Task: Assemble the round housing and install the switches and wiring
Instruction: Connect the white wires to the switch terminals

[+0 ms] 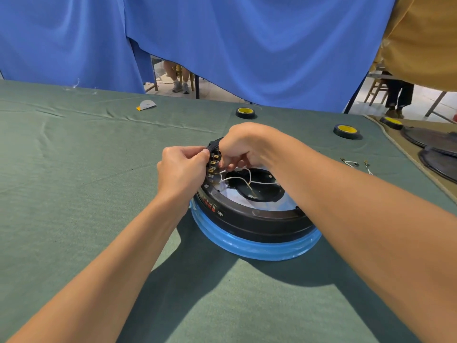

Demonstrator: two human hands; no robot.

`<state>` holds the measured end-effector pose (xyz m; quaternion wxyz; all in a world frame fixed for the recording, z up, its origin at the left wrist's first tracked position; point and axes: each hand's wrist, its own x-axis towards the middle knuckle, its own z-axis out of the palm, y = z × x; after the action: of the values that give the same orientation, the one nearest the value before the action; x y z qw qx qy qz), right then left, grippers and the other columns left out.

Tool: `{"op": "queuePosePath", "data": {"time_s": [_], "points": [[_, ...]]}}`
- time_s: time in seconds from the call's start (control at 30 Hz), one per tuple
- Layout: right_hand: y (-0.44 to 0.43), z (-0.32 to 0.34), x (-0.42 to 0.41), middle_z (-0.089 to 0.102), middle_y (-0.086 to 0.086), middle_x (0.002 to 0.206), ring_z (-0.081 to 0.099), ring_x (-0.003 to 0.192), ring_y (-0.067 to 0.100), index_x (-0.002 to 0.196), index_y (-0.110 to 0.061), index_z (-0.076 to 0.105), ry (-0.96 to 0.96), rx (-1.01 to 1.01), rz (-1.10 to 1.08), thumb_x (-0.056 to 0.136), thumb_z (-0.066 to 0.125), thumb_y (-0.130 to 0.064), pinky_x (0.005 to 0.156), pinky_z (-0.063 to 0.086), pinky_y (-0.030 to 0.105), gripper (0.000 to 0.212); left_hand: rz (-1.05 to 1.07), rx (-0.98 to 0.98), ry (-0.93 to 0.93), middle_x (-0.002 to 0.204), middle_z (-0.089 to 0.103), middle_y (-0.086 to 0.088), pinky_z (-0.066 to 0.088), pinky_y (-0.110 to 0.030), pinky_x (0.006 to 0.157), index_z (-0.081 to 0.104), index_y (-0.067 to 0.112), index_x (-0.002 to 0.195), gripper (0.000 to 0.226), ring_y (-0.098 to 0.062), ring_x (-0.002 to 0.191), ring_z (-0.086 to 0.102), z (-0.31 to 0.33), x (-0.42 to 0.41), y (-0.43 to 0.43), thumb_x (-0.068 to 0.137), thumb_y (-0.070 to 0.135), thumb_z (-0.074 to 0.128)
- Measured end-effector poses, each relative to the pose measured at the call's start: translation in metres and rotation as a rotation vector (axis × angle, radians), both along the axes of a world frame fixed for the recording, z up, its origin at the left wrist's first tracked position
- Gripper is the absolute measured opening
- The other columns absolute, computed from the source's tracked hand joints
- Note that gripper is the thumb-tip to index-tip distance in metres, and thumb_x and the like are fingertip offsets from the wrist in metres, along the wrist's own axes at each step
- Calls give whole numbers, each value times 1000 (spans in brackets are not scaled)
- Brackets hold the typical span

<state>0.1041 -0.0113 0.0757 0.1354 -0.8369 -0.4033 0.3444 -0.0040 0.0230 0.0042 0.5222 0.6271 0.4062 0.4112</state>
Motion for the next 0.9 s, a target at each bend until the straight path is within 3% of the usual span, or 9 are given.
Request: {"op": "queuePosePath", "data": {"time_s": [0.13,0.27,0.4,0.5,0.53,0.6,0.7,0.8,0.9], "points": [[5,0,0,54,11,84,45,64,12,81,-2,54,4,-10,-17,97,46,3,74,36,26,18,-3,-5,-4,77,76,5,59,-42,85,77,34,73,17,-17,82,73,0,0,1,71,32,60],[5,0,0,51,9,76,43,63,12,79,-3,54,10,-28,-11,97,46,1,68,34,25,20,-5,-3,-11,77,76,5,59,-43,85,75,38,66,19,-18,82,73,-1,1,1,76,28,62],[-1,0,2,53,6,73,45,61,11,79,-5,57,19,9,3,96,50,-1,56,35,20,19,15,-3,-19,85,76,3,57,-41,88,77,30,84,16,-18,89,71,-2,1,1,77,28,63],[-7,-5,3,58,5,75,48,60,12,84,-5,63,-60,90,9,94,57,-6,51,38,20,11,21,10,-14,86,76,5,56,-41,91,76,31,79,13,-18,93,70,-2,2,1,80,26,64],[-9,-9,4,63,5,80,53,65,13,89,-4,67,-93,159,-12,91,63,-8,55,44,22,6,18,13,-14,85,76,5,56,-42,91,75,33,75,14,-18,93,70,-1,1,0,79,26,64],[-14,-19,7,69,7,95,62,84,18,101,-5,70,-125,294,-59,85,71,-12,77,54,31,17,18,10,-21,84,76,4,56,-42,91,75,31,76,12,-18,92,70,0,1,-1,78,27,64],[-20,-28,9,69,7,104,61,100,23,105,-7,71,-85,365,-102,82,74,-13,92,51,40,23,36,7,-18,82,75,5,57,-41,88,75,31,74,15,-16,87,71,-1,1,0,83,22,65],[-13,-32,7,69,7,102,62,96,22,103,-8,72,-74,409,-212,82,74,-14,84,55,36,22,40,14,-8,74,74,11,58,-41,85,71,40,57,35,-14,84,71,-1,1,-1,86,20,65],[-9,-34,2,67,8,109,60,85,18,113,-9,67,-89,394,-307,83,74,-18,51,45,24,32,49,20,-11,75,75,9,58,-41,87,72,42,60,35,-16,86,71,-1,1,0,85,20,65]]}}
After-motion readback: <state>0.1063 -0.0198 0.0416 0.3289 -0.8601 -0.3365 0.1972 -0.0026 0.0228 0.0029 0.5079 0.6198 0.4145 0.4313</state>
